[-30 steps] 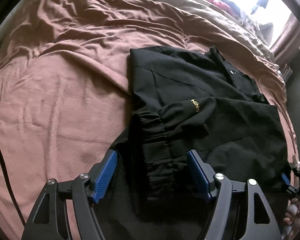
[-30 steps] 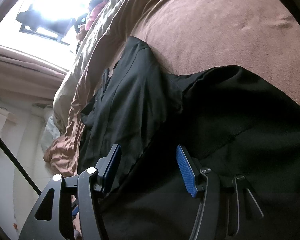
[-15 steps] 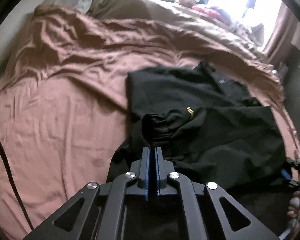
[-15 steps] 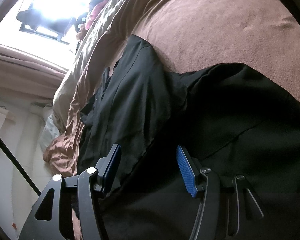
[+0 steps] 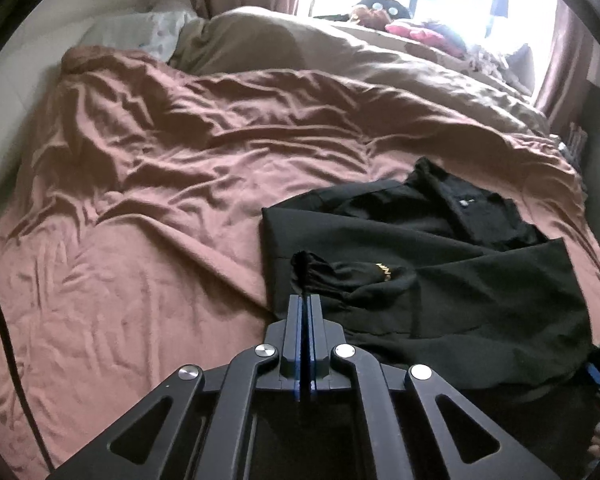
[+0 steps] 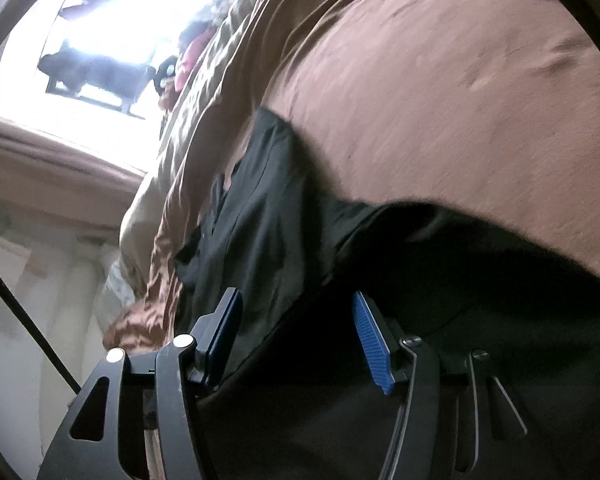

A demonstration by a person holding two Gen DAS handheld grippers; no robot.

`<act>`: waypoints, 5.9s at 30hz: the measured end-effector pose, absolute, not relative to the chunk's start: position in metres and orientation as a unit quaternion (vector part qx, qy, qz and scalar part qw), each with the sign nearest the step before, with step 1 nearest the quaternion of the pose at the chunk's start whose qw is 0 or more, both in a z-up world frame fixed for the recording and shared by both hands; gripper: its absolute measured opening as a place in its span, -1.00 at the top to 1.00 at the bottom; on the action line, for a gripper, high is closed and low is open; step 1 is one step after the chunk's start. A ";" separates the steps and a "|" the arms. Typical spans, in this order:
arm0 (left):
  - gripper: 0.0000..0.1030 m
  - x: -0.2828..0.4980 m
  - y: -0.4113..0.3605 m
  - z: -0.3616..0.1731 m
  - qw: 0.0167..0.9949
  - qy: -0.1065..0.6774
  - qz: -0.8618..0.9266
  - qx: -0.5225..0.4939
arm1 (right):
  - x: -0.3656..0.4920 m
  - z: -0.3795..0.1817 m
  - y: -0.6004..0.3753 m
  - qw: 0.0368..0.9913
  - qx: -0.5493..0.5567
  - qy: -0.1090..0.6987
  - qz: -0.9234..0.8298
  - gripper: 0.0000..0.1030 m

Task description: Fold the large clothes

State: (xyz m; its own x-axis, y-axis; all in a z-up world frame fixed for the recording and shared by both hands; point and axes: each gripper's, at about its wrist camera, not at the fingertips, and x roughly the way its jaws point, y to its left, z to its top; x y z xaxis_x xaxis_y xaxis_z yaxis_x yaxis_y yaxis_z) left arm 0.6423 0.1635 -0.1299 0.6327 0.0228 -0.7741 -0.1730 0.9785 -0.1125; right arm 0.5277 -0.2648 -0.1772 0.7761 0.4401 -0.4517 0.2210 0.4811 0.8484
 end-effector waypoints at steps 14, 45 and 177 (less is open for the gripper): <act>0.97 0.658 0.180 -0.185 0.874 0.466 0.045 -0.131 | 0.535 -0.176 -0.261 0.793 0.504 0.336 0.060 0.85; -0.49 0.373 0.181 -0.076 0.918 0.353 0.039 -0.176 | 0.337 -0.072 -0.276 0.887 0.321 0.309 0.121 -0.30; 0.87 0.123 0.195 0.050 0.938 0.190 -0.116 -0.266 | 0.104 0.018 -0.356 0.914 0.277 0.136 0.263 1.00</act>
State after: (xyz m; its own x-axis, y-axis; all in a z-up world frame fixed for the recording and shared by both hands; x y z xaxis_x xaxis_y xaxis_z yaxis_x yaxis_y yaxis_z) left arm 0.1227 0.1950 0.0501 0.9005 -0.3193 -0.2952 0.1166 0.8313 -0.5434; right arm 0.1044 -0.3562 0.0176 0.8253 0.5553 -0.1029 -0.4051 0.7090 0.5773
